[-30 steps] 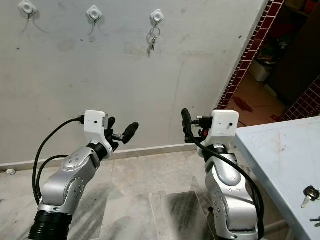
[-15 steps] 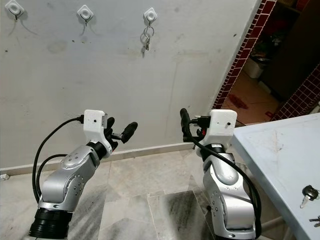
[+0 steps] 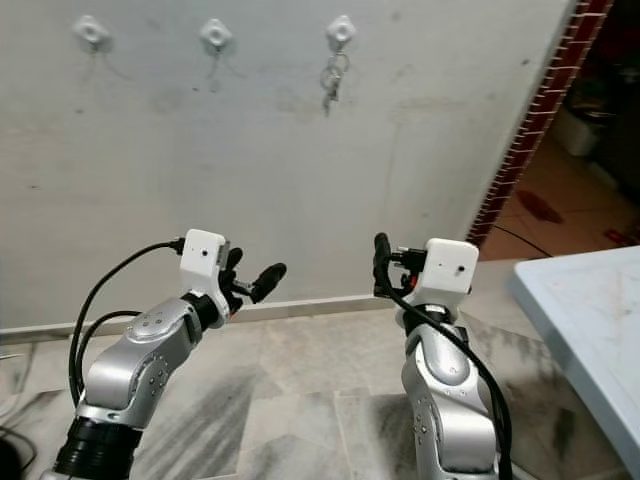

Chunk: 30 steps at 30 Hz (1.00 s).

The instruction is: Hang keys on a hook

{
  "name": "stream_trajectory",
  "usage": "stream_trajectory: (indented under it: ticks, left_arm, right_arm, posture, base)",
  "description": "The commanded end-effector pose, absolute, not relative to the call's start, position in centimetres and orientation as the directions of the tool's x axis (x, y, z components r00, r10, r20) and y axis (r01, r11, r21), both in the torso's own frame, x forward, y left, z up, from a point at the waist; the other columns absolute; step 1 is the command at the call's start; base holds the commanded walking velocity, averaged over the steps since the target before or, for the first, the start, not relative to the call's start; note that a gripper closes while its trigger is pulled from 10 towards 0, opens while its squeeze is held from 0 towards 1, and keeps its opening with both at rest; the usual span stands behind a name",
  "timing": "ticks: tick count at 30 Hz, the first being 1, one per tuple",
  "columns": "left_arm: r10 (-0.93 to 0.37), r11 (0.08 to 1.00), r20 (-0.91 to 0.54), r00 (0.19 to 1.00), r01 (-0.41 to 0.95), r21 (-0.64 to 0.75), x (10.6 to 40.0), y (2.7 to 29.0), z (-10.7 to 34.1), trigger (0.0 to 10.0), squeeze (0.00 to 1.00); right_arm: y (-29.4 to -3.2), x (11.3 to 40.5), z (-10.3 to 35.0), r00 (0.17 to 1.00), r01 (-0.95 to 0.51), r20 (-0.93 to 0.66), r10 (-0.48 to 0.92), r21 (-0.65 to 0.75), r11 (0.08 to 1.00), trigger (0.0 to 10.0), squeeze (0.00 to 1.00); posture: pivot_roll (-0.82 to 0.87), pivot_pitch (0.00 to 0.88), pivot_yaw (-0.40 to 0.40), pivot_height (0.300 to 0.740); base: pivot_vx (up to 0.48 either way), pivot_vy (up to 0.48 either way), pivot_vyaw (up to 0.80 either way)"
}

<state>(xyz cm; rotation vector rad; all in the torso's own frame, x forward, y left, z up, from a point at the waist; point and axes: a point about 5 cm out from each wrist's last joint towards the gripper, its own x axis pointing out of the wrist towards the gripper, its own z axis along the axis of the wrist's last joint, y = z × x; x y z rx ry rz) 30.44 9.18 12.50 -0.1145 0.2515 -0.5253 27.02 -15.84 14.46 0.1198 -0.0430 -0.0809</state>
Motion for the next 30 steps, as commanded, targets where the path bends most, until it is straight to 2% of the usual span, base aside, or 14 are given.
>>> stream_trajectory:
  ticks: [1,5,12,19,30]
  left_arm:
    - [-0.528,0.849,-0.211,0.823,0.505,-0.158,30.6,8.7,12.7,10.0,0.0]
    - [-0.555,0.832,-0.224,0.801,0.537,-0.14,30.3,8.7,12.4,10.0,0.0]
    - [-0.531,0.847,-0.211,0.821,0.506,-0.163,30.5,8.8,12.1,10.0,0.0]
    - [-0.501,0.861,-0.192,0.844,0.464,-0.207,30.7,8.0,11.9,10.0,0.0]
    - [-0.513,0.857,-0.226,0.828,0.478,-0.193,30.6,8.1,11.4,10.0,0.0]
  right_arm:
    - [-16.5,26.9,14.1,0.993,0.109,0.032,-0.114,0.118,0.987,10.0,0.0]
    - [-16.5,27.1,13.5,0.989,0.14,0.023,-0.144,0.14,0.98,10.0,0.0]
    - [-15.8,27.0,13.9,0.995,0.098,0.024,-0.102,0.128,0.987,10.0,0.0]
    - [-17.1,27.1,14.3,0.996,0.086,0.024,-0.088,0.081,0.993,10.0,0.0]
    - [-16.4,27.4,14.4,0.997,0.07,0.018,-0.072,0.085,0.994,10.0,0.0]
  posture:
    - [0.08,0.0,0.064,0.74]
    - [0.08,0.0,0.071,0.74]
    - [0.05,0.0,0.014,0.74]
    - [0.03,0.0,-0.04,0.74]
    - [0.03,0.0,-0.034,0.74]
  base:
    - [0.0,0.0,0.0]
    - [0.0,0.0,-0.23]
    - [0.0,0.0,-0.8]
    - [0.0,0.0,-0.8]
    - [0.0,0.0,-0.8]
